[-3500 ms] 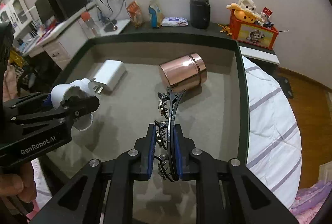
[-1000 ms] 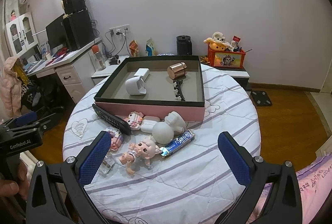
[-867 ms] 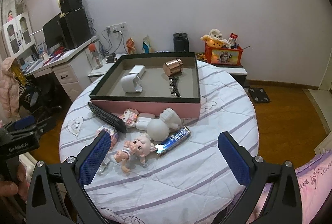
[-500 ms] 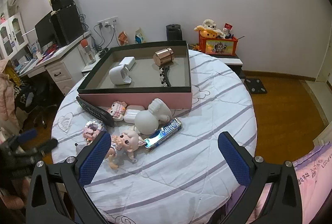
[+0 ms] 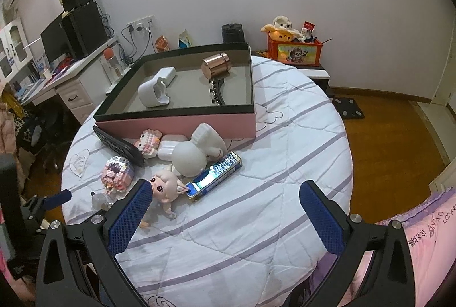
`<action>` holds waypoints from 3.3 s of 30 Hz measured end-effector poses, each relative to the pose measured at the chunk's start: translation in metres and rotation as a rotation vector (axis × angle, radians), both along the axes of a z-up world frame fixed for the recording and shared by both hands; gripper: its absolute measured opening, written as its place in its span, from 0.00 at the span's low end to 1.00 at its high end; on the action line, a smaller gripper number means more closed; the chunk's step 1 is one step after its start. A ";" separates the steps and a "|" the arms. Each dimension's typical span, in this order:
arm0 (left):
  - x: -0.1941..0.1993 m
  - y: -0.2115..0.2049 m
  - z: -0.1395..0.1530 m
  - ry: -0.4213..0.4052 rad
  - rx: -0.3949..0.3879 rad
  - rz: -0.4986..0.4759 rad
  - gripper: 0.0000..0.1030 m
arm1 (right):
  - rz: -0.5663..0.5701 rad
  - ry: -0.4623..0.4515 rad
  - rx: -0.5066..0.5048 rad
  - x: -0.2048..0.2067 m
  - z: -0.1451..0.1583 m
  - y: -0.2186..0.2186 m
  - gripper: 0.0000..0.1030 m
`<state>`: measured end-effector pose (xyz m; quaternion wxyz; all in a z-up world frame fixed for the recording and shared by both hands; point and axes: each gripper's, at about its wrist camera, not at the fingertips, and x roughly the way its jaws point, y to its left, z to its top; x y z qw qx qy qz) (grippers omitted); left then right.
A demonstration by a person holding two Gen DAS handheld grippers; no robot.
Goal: Organize rigid objects
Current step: 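Grasp the glass bottle across its body with the left tool, then grasp the pink doll figurine with the right tool while the left tool lifts the bottle, then carry the bottle and doll into the box and open both tools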
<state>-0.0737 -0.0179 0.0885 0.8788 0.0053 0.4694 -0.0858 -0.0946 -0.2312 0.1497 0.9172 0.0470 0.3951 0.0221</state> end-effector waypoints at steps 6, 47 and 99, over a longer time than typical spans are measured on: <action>0.011 -0.003 -0.016 0.004 -0.027 -0.010 1.00 | 0.002 0.020 0.001 0.005 -0.007 0.000 1.00; 0.006 0.055 0.013 -0.075 -0.065 0.077 0.73 | 0.189 0.079 -0.079 0.034 -0.064 0.085 0.45; 0.289 -0.060 0.030 0.044 0.026 -0.048 0.75 | 0.168 0.090 -0.012 0.242 -0.025 0.025 0.45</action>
